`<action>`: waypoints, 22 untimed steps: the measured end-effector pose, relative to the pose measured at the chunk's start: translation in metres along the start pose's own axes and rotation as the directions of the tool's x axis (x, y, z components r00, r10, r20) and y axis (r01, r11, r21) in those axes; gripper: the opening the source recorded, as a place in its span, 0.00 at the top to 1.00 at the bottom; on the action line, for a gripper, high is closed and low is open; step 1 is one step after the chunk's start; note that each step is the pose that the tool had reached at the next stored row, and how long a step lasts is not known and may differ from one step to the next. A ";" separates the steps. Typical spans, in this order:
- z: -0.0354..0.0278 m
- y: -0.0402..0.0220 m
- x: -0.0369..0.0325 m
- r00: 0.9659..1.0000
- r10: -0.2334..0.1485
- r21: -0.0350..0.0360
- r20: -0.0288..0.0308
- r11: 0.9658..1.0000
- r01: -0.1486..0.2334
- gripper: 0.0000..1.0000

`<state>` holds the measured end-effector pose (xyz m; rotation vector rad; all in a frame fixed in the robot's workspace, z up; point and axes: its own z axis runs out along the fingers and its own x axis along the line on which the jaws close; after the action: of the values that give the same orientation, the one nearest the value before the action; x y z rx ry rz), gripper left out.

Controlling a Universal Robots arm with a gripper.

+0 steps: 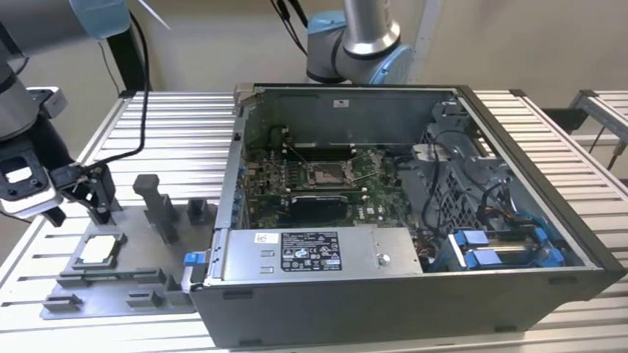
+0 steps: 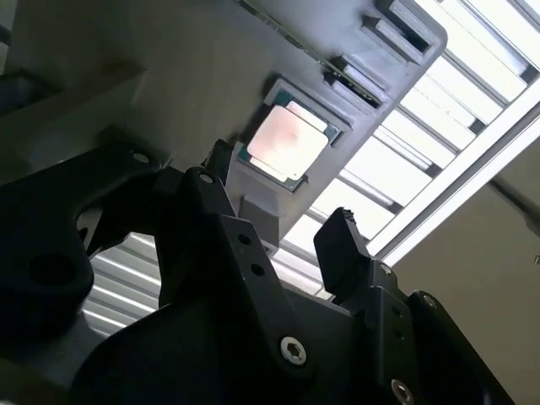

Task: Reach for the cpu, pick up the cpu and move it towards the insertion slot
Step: 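Pick up the cpu and move it towards the insertion slot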

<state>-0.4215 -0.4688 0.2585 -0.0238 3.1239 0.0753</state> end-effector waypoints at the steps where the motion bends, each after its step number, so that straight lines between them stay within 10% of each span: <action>1: 0.0018 0.0000 0.0002 1.000 0.000 0.000 0.000 1.000 0.000 0.00; 22: 0.0399 -0.0018 0.0052 1.000 0.006 0.000 0.000 1.000 -0.006 0.00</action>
<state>-0.4260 -0.4688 0.2185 -0.0138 3.1238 0.0751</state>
